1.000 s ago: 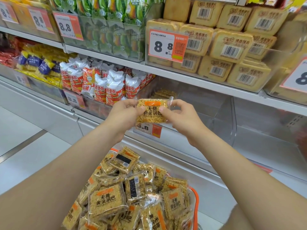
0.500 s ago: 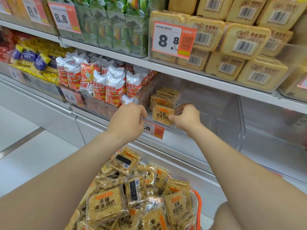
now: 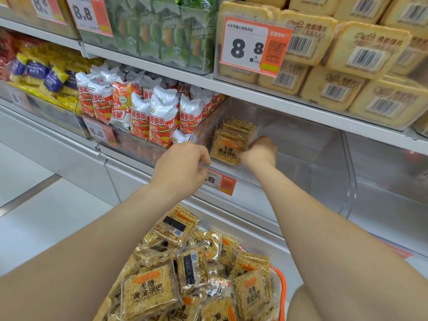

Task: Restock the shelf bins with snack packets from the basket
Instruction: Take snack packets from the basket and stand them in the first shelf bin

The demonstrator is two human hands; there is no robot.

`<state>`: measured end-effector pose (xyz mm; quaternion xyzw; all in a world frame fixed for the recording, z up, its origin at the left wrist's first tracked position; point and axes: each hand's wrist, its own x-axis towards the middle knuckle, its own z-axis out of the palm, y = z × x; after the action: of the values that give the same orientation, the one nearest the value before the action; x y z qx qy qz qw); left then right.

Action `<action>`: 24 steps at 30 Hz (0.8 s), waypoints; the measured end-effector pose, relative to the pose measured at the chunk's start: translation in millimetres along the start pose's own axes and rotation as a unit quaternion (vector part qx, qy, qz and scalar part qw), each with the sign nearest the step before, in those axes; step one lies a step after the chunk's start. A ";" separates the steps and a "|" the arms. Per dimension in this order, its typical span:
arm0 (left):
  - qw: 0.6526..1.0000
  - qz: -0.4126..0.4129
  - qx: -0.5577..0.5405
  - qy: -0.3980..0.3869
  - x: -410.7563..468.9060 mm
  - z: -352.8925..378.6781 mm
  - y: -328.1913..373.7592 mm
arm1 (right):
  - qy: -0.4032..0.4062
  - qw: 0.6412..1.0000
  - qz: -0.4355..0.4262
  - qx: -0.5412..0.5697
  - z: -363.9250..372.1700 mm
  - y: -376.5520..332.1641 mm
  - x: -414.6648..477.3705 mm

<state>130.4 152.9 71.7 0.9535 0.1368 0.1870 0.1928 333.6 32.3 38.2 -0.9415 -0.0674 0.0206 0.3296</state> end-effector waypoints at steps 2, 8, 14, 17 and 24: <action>1.000 0.005 -0.001 0.004 -0.3 -0.2 -0.4 | -0.008 1.000 -0.005 -0.003 1.1 0.8 0.1; 1.000 0.009 0.006 0.000 -1.6 0.5 -2.0 | 0.021 0.999 -0.023 -0.020 -1.6 4.3 -6.8; 0.998 -0.063 0.014 0.007 -4.2 -5.5 -2.9 | 0.026 0.996 -0.078 -0.037 -5.6 3.8 -19.4; 0.996 -0.088 0.017 -0.028 -4.9 -7.0 -7.4 | 0.032 0.993 -0.108 -0.029 -16.5 -4.2 -35.8; 0.958 -0.089 0.096 -0.255 -9.9 12.7 -28.1 | -0.022 0.942 -0.336 0.005 -37.3 -40.2 -100.9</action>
<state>121.4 170.5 46.1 0.9675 0.1845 -0.0941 0.1450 232.2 26.2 91.8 -0.8617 -0.3871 -0.0698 0.3205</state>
